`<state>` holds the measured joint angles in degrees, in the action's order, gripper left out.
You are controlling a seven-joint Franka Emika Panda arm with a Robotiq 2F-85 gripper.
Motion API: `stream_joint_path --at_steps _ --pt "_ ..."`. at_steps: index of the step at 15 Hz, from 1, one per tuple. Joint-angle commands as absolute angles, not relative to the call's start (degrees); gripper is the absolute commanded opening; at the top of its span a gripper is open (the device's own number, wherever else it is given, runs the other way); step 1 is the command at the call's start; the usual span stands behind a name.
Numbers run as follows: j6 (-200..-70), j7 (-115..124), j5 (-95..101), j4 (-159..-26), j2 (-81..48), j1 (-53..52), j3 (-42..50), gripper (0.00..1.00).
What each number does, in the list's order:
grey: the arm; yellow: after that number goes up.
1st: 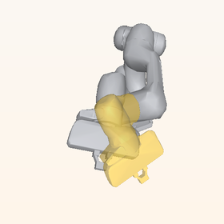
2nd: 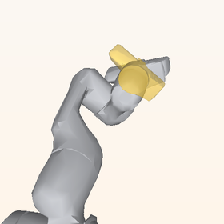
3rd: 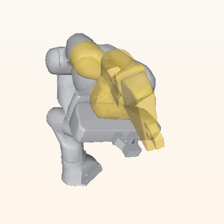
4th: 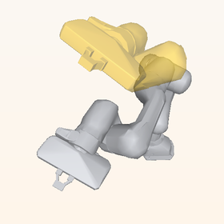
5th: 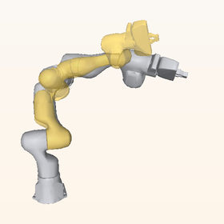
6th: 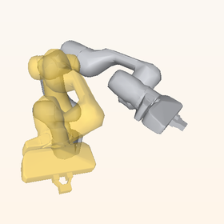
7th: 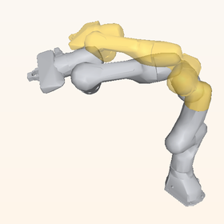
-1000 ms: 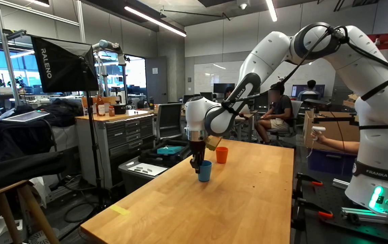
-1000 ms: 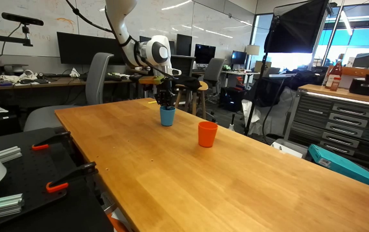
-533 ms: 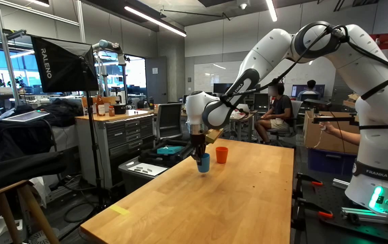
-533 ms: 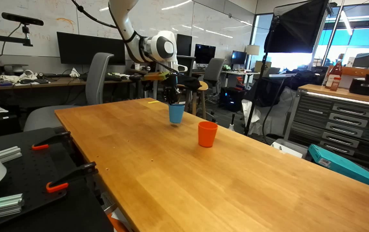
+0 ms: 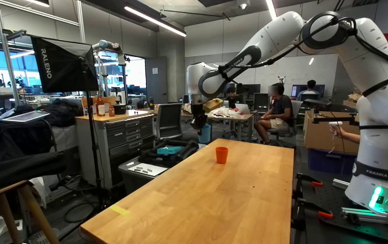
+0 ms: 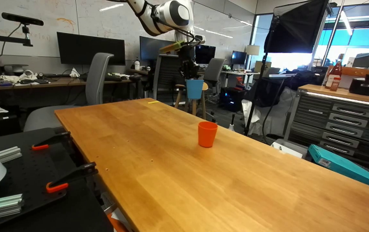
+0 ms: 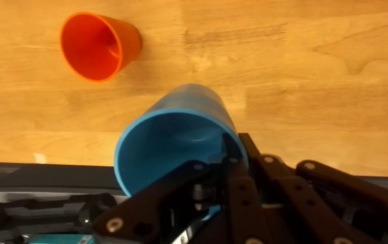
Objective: Place the blue cup inside the orange cup
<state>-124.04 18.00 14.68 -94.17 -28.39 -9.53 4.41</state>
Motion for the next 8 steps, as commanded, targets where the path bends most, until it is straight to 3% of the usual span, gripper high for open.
stream_joint_path --at_steps 1,8 --pt "-121.1 19.1 15.9 -92.1 -28.0 -7.6 6.4 0.05" --pt "-120.8 19.5 16.7 -93.6 -31.0 -3.9 9.0 0.05"
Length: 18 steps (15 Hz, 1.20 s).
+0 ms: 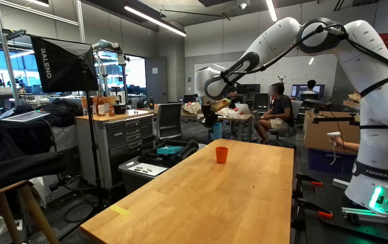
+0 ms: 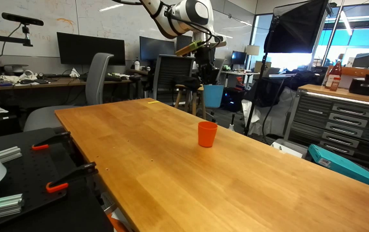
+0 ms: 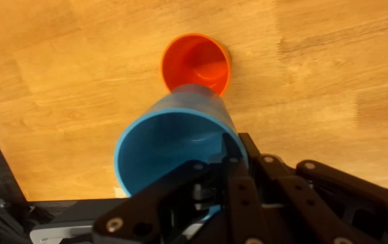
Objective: Place the blue cup inside the orange cup
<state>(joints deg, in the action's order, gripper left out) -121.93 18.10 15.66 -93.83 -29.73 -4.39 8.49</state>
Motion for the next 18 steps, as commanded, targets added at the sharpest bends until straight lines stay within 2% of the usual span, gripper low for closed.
stream_joint_path --at_steps 1,10,11,12,13,18 --pt "-120.9 19.5 16.6 -94.1 -31.5 -3.6 9.0 0.06" --pt "-122.4 19.7 15.6 -96.9 -32.8 -3.5 8.1 0.06" --pt "-122.3 19.7 15.4 -96.8 -32.6 -3.5 8.0 0.32" --pt "-122.5 19.8 15.2 -96.8 -32.5 -3.5 7.9 0.32" --pt "-122.6 20.0 15.0 -96.8 -32.3 -3.4 7.8 0.36" --pt "-123.0 20.6 14.3 -96.7 -31.0 -3.4 7.6 0.75"
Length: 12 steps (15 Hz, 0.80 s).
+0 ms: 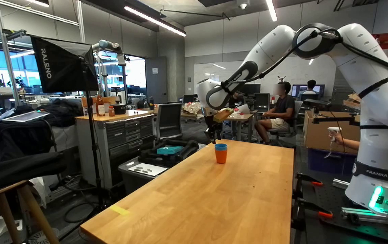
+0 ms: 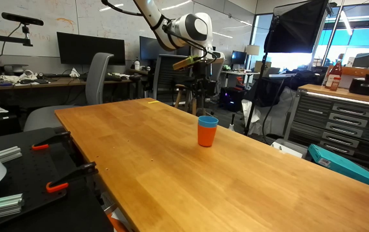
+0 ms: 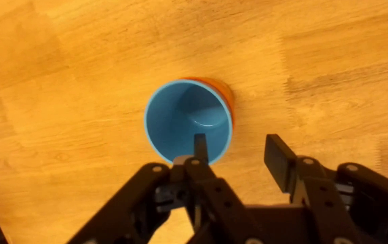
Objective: Place the blue cup inside the orange cup
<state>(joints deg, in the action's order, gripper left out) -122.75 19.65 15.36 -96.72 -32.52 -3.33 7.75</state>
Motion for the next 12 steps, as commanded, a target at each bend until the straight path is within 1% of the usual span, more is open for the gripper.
stream_joint_path --at_steps 1,3,4,9,12 --pt "-122.7 19.9 13.5 -96.9 -30.1 -3.4 6.9 0.81" --pt "-120.8 16.1 10.8 -97.6 -27.6 -3.1 4.6 0.97" --pt "-119.3 12.4 8.7 -97.3 -26.5 -2.5 2.8 1.00" --pt "-110.1 0.3 0.7 -93.0 -23.1 -2.3 -2.9 1.00" --pt "-104.7 -4.2 -2.0 -90.4 -21.7 -2.7 -4.6 1.00"
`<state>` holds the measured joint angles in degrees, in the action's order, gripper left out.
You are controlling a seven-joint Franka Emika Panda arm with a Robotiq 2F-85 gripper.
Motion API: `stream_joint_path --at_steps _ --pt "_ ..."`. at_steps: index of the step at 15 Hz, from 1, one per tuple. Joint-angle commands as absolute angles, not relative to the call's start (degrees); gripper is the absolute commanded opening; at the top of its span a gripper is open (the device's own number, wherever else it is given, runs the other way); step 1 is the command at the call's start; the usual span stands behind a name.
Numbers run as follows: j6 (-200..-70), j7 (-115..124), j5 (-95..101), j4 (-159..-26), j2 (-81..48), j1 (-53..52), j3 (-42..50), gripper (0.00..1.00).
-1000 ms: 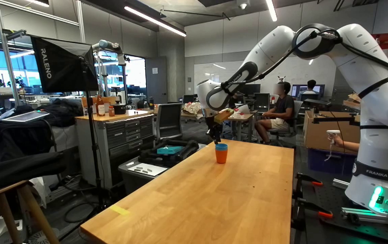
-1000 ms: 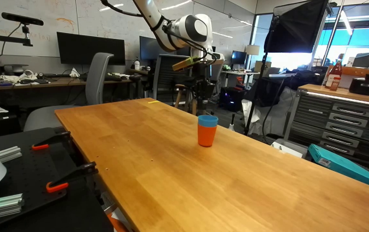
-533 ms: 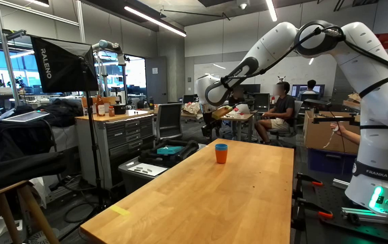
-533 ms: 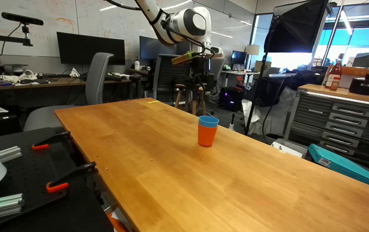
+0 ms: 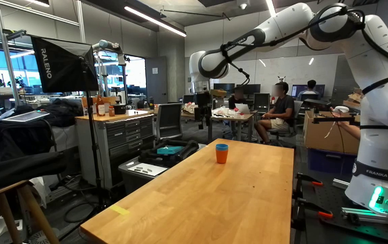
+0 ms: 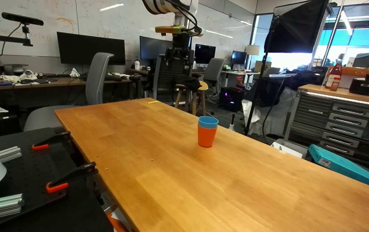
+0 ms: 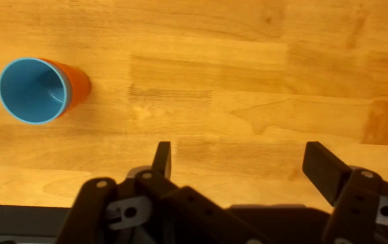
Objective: Place the blue cup inside the orange cup
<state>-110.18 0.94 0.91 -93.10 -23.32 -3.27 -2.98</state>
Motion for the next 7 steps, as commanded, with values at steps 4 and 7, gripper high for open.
stream_joint_path --at_steps 4,7 --pt "-103.9 -4.2 -1.2 -89.7 -20.1 -3.5 -4.8 1.00" --pt "-105.1 -3.3 -0.5 -90.3 -20.7 -3.9 -4.4 1.00"
